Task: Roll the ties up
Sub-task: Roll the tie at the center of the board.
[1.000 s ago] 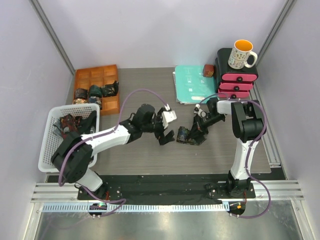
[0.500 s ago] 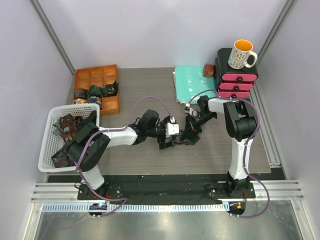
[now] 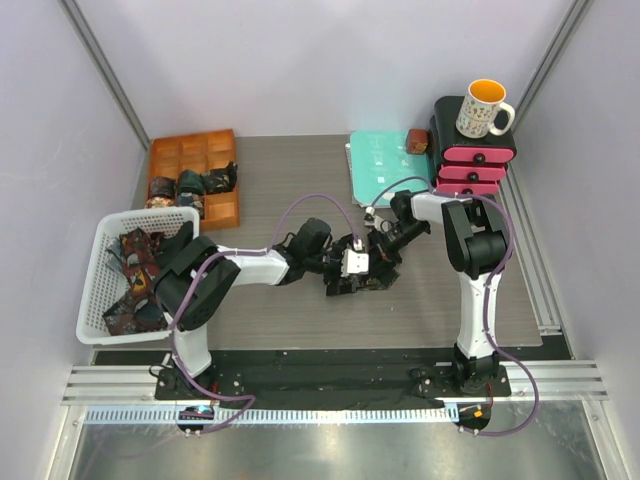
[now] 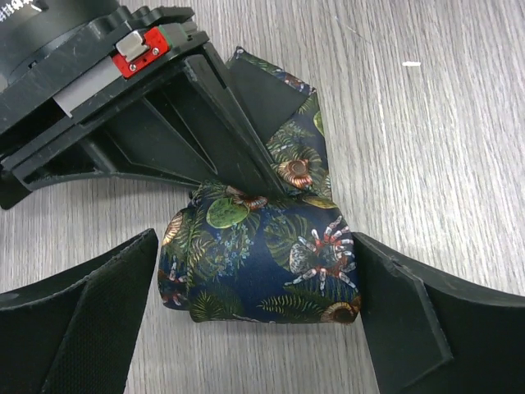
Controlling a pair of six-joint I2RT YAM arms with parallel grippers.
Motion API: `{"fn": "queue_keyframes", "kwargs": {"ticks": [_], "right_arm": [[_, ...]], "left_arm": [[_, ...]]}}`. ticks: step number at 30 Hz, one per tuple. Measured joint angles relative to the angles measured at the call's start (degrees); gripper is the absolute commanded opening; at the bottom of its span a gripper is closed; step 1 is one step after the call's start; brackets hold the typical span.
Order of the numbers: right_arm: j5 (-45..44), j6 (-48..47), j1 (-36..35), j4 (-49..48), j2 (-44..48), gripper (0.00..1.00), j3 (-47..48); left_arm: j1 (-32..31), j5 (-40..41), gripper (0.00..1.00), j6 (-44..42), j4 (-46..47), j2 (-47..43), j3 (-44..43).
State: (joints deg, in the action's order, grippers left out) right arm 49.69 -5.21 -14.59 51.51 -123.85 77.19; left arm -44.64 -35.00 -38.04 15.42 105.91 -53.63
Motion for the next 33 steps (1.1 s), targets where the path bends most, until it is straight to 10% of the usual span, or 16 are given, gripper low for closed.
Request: {"fn": "queue_keyframes", "kwargs": {"ticks": [9,33], "right_arm": [[0.17,-2.23,-0.2,2.36,-1.16,0.04,1.68],[1.11,0.33,10.01,4.33,3.85,0.54,2.03]], "left_arm": [[-0.02,-0.83,0.53,-1.95,-3.69,-0.02,-0.37],[-3.63,10.47,0.38,4.87,-31.26,4.81,-17.46]]}}
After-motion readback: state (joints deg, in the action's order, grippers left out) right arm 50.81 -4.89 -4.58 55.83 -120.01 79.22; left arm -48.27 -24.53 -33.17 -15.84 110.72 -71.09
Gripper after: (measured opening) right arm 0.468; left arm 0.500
